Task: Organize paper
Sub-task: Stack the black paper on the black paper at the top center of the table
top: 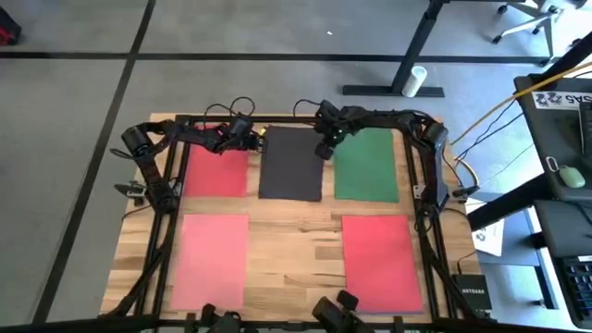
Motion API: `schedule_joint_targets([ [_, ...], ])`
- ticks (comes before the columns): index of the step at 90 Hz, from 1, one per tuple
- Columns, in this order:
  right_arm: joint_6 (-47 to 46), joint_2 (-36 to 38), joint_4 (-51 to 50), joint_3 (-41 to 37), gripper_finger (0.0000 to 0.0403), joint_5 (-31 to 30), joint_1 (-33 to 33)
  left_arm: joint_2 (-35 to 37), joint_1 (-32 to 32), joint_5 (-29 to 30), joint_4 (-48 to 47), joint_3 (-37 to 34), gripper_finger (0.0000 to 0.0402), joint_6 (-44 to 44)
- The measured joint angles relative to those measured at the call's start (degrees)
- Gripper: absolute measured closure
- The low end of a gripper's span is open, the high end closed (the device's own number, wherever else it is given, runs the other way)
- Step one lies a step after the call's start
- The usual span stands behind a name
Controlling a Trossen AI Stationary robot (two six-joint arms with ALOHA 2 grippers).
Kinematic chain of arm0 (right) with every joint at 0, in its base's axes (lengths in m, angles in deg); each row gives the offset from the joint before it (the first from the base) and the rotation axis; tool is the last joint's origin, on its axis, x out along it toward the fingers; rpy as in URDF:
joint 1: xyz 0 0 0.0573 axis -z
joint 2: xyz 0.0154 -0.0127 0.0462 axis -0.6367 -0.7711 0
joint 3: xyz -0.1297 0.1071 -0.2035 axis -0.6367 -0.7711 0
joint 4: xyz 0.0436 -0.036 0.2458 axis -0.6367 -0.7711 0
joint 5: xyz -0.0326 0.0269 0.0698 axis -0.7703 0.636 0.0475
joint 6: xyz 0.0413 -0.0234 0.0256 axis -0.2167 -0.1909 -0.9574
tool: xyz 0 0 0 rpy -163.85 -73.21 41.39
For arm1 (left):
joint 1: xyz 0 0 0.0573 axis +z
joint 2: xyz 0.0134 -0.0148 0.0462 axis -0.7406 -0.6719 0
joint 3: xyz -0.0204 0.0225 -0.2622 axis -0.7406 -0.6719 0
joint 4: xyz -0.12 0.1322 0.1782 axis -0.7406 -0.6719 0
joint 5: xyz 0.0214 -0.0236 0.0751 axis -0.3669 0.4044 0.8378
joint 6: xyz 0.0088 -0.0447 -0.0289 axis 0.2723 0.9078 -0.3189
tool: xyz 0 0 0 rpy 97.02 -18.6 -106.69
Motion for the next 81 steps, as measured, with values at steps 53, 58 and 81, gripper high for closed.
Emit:
schedule_joint_targets([
  [53, 0.5, -0.2, 3.5, 0.0, 0.0403, 4.0, 1.4, 0.0, 0.0, -1.1, 1.0, 0.0, 0.0402, -0.2],
  [58, 0.5, -0.2, 3.7, 0.0, 0.0403, 4.2, 1.5, 0.0, 0.0, -1.1, 1.0, 0.0, 0.0402, -0.3],
  [81, 0.6, -0.2, 5.2, 0.0, 0.0403, 5.3, 1.5, 0.0, 0.0, -1.1, 1.0, 0.0, 0.0402, -0.7],
])
